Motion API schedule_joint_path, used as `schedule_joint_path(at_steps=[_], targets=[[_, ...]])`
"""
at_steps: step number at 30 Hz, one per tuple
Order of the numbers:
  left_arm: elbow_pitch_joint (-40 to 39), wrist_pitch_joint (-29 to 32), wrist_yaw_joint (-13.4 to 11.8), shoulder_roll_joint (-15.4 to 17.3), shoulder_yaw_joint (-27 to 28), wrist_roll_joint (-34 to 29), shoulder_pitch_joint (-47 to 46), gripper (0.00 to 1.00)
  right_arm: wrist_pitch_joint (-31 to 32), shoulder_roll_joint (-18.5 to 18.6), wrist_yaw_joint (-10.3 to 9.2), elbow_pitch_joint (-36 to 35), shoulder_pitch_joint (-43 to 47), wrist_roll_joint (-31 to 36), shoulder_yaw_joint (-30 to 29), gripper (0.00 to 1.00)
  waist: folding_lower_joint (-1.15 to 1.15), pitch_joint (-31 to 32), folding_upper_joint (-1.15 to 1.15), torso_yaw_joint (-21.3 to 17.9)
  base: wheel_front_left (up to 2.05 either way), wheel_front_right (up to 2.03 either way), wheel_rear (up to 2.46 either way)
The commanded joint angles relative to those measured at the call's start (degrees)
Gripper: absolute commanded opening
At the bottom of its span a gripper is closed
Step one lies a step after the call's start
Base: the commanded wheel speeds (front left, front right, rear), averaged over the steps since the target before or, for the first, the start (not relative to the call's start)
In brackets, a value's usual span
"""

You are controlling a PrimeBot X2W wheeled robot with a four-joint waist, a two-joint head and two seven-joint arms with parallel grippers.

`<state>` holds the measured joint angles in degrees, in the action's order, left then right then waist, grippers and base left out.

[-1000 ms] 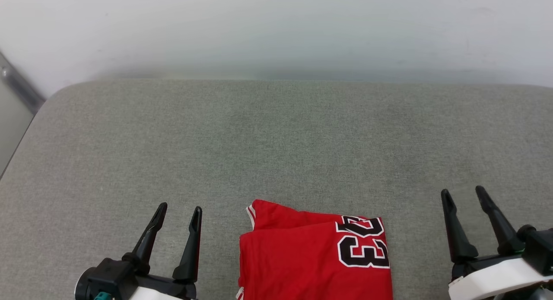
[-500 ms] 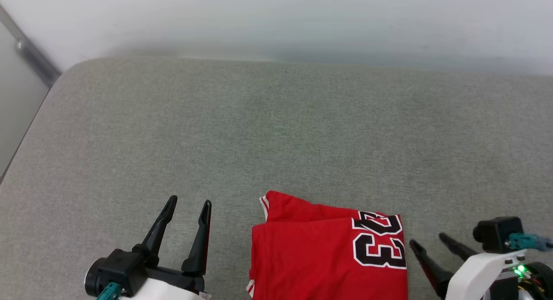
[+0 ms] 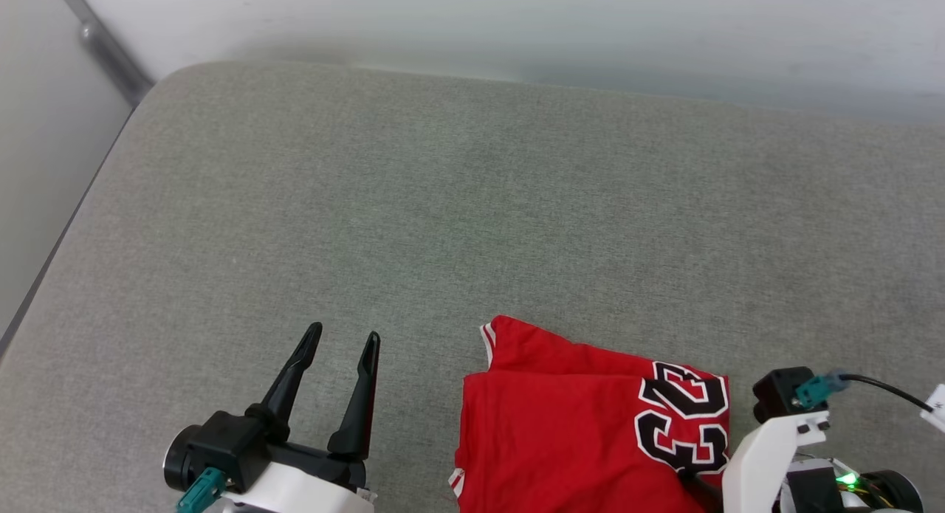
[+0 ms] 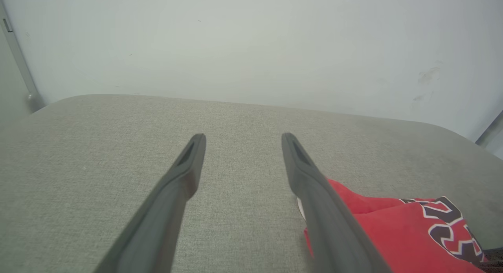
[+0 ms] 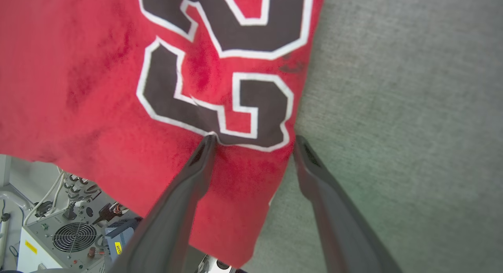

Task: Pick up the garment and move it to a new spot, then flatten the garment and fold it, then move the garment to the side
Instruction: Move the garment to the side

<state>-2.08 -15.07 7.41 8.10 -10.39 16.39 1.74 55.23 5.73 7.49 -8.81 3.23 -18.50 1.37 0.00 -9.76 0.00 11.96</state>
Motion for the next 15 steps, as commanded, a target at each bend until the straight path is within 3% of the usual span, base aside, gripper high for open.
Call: schedule_joint_path(at_steps=[1, 7, 8, 9, 10, 11, 15], targets=[[0.16, -0.12, 0.07, -0.18, -0.08, 0.02, -0.98, 1.0, 0.72, -0.62, 0.0, 1.27, -1.07, 1.08, 0.2, 1.0, 0.0, -0.24, 0.0, 0.62, 0.0, 0.0, 0.0], [0.69, -0.12, 0.07, 0.03, -0.89, -0.07, -1.11, 1.0, 1.42, -2.27, 0.0, 7.97, -2.42, 3.44, 2.83, 1.0, 0.0, -0.24, 0.0, 1.98, 0.0, 0.0, 0.0], [0.79, -0.12, 0.07, 0.07, -0.95, -0.1, -1.04, 1.0, 1.19, -2.41, 0.0, 9.21, -2.36, 3.89, 3.38, 0.91, 0.0, -0.1, 0.0, 2.12, 0.0, 0.0, 0.0], [0.89, -0.12, 0.07, 0.1, -1.02, -0.14, -0.92, 1.0, 1.08, -2.54, 0.0, 10.36, -2.28, 4.22, 4.06, 0.35, 0.0, 0.08, 0.0, 2.2, 0.0, 0.0, 0.0], [0.96, -0.12, 0.07, 0.09, -1.04, -0.15, -0.76, 1.0, 0.73, -2.65, 0.0, 11.35, -2.28, 4.3, 4.85, 0.05, 0.0, 0.26, 0.0, 2.25, 0.0, 0.0, 0.0], [1.06, -0.12, 0.07, 0.1, -1.0, -0.16, -0.59, 1.0, 0.23, -2.7, 0.0, 12.04, -2.53, 4.59, 5.32, 0.0, 0.0, 0.45, 0.0, 2.21, 0.0, 0.0, 0.0], [0.66, -0.12, 0.07, -0.44, -0.69, 0.97, 0.08, 1.0, -2.91, -1.11, -0.03, 12.53, -4.4, 6.45, 6.03, 0.0, 0.0, 1.31, 0.0, 1.13, 0.0, 0.0, 0.0]])
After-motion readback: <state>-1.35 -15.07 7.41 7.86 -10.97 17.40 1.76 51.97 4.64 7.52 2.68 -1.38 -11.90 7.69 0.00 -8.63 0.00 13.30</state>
